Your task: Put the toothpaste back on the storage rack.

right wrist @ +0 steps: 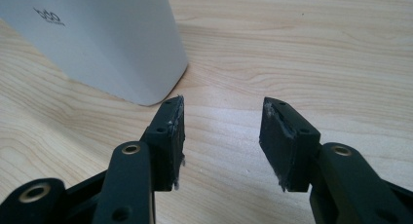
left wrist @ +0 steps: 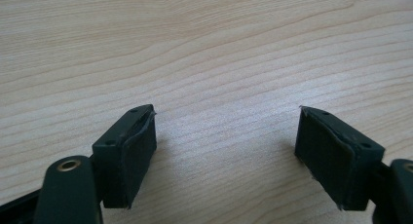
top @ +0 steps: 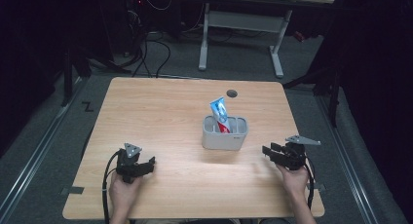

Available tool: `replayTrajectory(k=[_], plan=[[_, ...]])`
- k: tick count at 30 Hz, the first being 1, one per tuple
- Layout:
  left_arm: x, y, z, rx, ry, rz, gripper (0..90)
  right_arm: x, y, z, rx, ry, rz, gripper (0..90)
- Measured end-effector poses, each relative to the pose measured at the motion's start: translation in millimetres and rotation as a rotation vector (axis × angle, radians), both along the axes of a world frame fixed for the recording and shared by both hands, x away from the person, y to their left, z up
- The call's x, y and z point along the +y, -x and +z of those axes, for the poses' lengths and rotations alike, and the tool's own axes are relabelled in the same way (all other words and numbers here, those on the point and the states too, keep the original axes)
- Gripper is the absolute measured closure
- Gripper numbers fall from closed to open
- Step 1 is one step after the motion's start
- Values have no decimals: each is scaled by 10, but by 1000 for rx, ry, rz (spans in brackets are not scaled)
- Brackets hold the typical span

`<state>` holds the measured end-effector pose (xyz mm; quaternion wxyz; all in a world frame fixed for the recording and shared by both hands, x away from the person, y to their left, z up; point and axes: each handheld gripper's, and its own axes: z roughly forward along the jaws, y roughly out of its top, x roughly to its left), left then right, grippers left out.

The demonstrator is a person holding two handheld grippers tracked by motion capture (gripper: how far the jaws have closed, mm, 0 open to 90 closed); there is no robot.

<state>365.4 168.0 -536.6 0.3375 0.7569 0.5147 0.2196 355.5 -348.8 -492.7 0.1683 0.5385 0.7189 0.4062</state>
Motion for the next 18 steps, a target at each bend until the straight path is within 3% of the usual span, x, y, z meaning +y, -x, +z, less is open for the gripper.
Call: replayTrajectory(k=[14,18], plan=[[0,0,0,0,0,0,233,100,-49,-119,31,44,10,508],[0,0,0,0,0,0,233,147,-64,-146,21,89,19,490]])
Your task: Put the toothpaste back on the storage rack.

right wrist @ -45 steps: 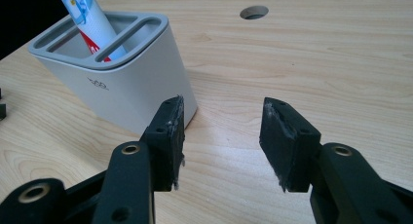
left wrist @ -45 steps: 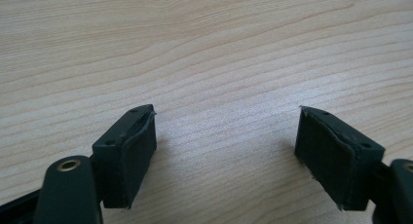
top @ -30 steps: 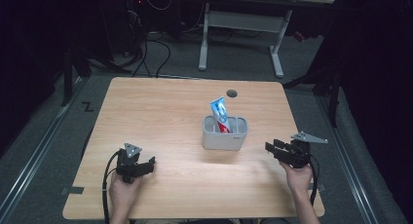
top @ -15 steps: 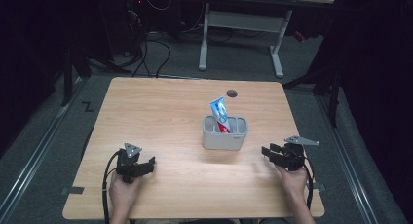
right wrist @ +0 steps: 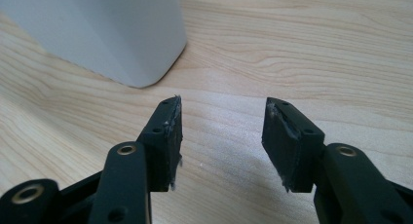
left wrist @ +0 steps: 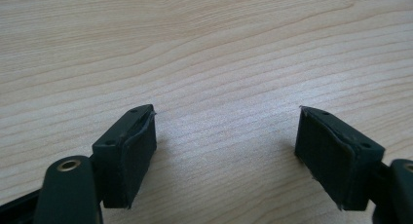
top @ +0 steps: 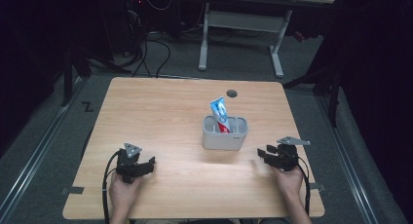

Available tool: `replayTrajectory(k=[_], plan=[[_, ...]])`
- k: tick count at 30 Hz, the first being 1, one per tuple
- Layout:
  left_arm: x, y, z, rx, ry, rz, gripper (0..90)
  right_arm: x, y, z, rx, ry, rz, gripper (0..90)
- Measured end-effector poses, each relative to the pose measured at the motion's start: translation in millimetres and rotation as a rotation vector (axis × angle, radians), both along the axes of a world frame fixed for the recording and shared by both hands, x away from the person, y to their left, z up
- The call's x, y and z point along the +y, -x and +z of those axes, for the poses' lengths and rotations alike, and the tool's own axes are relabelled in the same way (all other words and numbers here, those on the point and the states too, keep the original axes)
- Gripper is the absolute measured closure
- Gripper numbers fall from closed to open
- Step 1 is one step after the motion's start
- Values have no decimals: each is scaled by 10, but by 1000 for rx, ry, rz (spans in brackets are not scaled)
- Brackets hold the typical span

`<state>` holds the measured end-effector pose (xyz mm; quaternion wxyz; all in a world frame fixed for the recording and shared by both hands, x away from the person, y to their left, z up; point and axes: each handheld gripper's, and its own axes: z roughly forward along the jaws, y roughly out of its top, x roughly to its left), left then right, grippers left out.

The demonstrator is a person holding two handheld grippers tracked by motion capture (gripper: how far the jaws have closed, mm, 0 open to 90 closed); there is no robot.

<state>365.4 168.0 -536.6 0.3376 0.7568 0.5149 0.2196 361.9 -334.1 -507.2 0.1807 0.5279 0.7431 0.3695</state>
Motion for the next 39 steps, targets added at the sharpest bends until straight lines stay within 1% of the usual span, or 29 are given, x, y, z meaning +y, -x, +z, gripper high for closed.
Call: replayTrajectory(k=[2,5,9,18,25,30,33,36,38,39], plan=[[0,0,0,0,0,0,233,34,-6,-23,4,26,4,484],[0,0,0,0,0,0,233,66,-20,-56,14,45,8,482],[0,0,0,0,0,0,233,81,-36,-81,18,42,8,480],[0,0,0,0,0,0,234,130,-68,-144,37,62,11,475],[0,1,0,0,1,0,233,173,-87,-178,25,91,11,476],[0,0,0,0,1,0,233,196,-89,-185,19,96,10,471],[0,0,0,0,0,0,233,217,-84,-189,14,112,13,460],[1,1,1,2,0,0,233,237,-77,-195,1,139,22,451],[2,3,1,1,1,0,233,252,-70,-201,-5,147,21,444],[1,3,0,0,2,0,233,257,-64,-203,-5,142,19,443]])
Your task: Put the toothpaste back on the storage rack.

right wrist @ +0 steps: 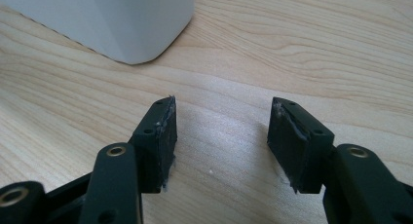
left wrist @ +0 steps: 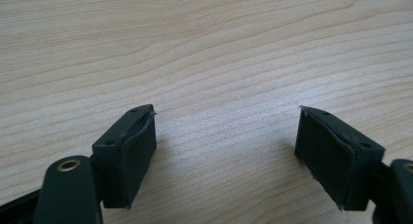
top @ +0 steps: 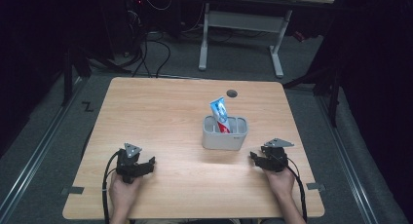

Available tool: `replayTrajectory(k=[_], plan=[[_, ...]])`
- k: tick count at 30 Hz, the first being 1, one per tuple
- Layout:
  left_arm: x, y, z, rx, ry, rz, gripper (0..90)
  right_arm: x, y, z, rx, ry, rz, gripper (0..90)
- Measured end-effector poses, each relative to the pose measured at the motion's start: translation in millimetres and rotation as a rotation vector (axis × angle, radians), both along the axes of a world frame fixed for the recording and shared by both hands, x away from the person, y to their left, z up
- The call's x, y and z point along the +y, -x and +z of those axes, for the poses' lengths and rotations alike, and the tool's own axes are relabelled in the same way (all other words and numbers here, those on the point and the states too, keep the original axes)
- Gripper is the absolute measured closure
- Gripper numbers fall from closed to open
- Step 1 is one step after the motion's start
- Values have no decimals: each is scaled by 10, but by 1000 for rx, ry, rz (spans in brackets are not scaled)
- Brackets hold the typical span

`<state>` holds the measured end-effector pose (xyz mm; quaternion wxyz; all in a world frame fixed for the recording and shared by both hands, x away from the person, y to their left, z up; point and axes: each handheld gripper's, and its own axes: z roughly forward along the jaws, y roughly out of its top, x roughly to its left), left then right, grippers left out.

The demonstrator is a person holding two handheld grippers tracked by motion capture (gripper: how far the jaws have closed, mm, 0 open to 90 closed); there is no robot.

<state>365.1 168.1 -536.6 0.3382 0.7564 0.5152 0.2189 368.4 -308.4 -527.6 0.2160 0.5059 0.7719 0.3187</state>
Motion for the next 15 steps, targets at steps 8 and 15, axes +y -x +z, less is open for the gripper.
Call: replayTrajectory(k=[8,15], plan=[[-1,1,0,0,-1,0,233,5,39,-29,-31,-5,-9,443],[-1,1,0,0,-1,0,233,11,41,-29,-27,-7,-7,424]])
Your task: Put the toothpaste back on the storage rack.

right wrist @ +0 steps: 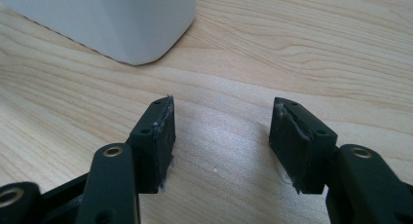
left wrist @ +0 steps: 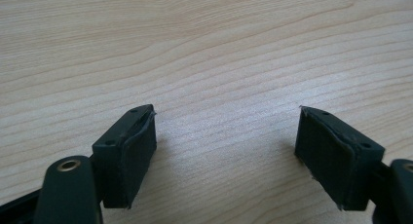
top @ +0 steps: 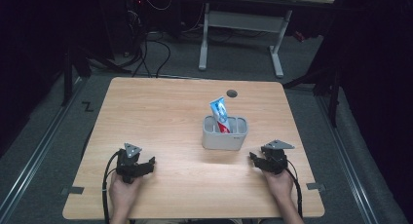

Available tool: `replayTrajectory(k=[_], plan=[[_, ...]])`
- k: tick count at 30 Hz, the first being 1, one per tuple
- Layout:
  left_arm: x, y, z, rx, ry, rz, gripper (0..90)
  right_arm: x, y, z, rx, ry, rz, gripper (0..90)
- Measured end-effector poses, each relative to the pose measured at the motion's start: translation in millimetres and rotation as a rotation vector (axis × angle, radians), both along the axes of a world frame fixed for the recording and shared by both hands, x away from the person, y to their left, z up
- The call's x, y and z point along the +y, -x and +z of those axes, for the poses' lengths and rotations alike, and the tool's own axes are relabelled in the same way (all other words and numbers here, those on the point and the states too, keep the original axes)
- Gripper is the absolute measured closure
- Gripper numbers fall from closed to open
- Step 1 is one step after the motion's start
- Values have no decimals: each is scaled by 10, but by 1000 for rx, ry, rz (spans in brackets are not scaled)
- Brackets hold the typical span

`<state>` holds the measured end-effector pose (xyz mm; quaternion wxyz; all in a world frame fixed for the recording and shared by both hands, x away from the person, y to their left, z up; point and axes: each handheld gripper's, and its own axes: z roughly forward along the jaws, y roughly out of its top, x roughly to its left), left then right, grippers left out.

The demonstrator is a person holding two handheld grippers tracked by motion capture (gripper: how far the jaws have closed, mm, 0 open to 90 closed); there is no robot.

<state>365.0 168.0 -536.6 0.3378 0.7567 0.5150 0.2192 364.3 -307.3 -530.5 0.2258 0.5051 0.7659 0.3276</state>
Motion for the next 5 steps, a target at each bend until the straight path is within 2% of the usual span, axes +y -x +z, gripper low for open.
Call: replayTrajectory(k=[5], plan=[[0,0,0,0,0,0,233,3,-1,0,1,1,6,410]])
